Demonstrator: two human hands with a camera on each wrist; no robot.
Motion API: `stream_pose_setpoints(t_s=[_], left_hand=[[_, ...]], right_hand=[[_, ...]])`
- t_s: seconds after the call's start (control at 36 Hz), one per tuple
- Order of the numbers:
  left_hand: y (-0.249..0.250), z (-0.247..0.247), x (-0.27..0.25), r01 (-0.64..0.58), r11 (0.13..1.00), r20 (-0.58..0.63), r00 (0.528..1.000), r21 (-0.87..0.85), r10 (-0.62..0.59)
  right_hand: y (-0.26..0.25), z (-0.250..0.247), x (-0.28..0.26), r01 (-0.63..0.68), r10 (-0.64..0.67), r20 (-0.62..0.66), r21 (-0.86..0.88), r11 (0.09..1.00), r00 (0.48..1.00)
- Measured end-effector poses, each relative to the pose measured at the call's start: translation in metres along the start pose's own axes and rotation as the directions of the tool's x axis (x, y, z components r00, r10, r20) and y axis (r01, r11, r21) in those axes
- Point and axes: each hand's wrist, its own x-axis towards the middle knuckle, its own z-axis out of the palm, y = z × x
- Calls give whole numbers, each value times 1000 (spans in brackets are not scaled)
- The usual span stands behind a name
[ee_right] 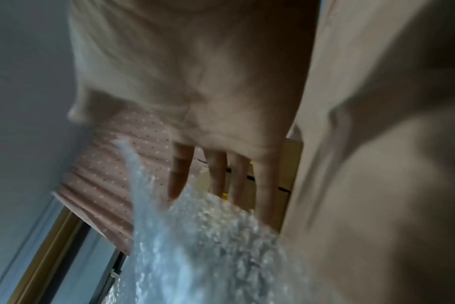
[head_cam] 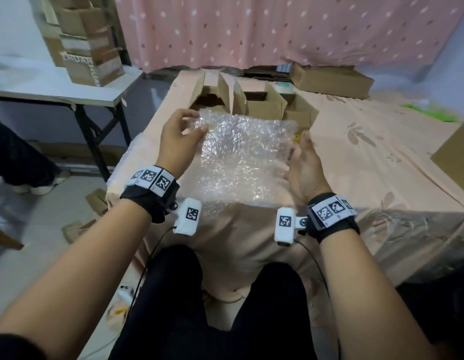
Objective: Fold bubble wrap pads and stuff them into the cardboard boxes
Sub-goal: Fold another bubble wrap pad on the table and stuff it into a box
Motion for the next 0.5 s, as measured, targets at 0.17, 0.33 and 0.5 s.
stream_pose_setpoints(t_s=[0.17,0.33,0.5], left_hand=[[-29,-5,-11,192,977,49,981,-92,-189],[-48,-8,-17,281,955,69,959,-91,-275],[-51,-6,-15,287,951,81,957,-114,-279]], right_hand=[[20,14,8,-118,119,84,-16,993,989],[46,15,29,-138,136,-33,-97,986,990],[50,11,38,-138,133,-67,-64,988,989]])
